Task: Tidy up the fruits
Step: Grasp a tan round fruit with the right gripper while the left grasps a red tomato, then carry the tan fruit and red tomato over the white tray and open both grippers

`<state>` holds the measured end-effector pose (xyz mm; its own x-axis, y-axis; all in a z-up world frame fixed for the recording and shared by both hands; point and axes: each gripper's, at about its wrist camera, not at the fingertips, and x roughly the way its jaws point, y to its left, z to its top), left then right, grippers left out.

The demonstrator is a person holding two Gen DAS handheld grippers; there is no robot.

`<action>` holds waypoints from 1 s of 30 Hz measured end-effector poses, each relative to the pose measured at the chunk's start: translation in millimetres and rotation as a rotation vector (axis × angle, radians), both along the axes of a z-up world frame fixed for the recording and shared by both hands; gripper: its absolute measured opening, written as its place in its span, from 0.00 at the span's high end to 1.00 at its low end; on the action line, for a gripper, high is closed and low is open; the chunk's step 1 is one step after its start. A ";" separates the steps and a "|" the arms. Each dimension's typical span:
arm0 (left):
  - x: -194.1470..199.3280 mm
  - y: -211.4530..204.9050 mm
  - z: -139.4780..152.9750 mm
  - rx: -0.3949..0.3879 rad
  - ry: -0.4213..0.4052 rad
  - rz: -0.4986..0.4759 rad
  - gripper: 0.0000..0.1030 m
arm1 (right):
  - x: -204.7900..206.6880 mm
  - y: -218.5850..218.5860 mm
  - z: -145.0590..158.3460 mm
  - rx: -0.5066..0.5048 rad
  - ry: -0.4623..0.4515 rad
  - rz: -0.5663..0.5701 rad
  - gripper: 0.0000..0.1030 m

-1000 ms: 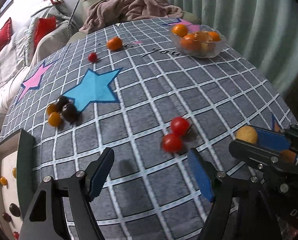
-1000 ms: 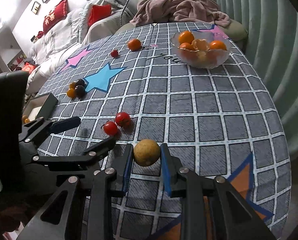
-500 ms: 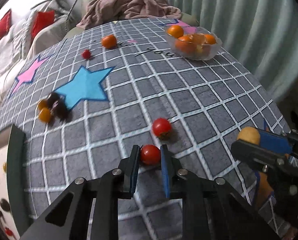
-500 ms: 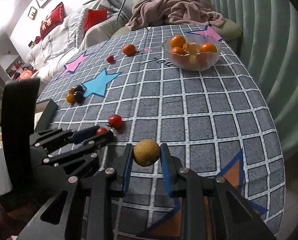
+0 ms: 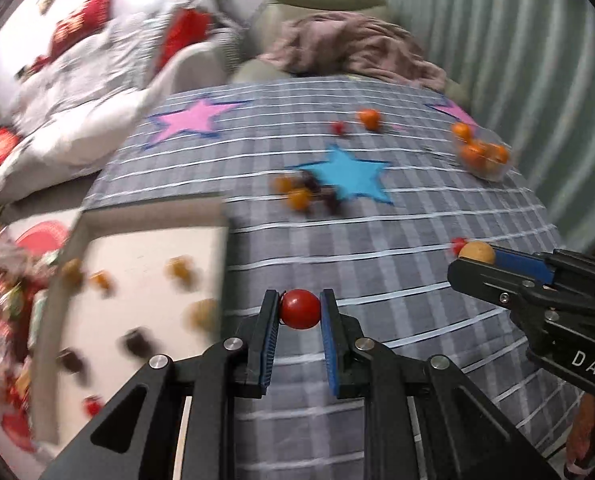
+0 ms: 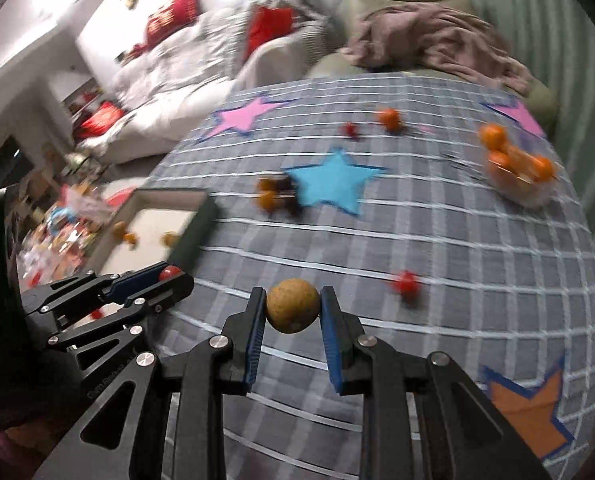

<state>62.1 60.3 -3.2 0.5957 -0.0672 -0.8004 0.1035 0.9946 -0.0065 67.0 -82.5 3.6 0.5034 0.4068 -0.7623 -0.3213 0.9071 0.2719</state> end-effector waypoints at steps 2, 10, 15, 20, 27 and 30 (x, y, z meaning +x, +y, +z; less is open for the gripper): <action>-4.2 29.3 -0.3 0.014 -0.001 0.065 0.79 | 2.3 26.3 -0.8 0.008 0.014 0.049 0.71; 1.9 119.3 -22.9 0.071 0.042 0.275 0.79 | 23.1 135.1 -20.6 -0.005 0.077 0.213 0.72; 13.8 141.6 -43.9 0.080 0.086 0.317 0.79 | 36.4 170.6 -38.7 -0.062 0.098 0.259 0.72; 16.3 147.1 -57.6 0.082 0.115 0.322 0.79 | 43.9 180.0 -43.7 -0.101 0.099 0.273 0.71; 17.0 148.2 -62.5 0.080 0.116 0.317 0.62 | 44.4 188.1 -44.7 -0.128 0.093 0.290 0.39; 13.1 146.1 -54.4 0.100 0.069 0.327 0.20 | 43.8 187.5 -40.1 -0.109 0.088 0.283 0.31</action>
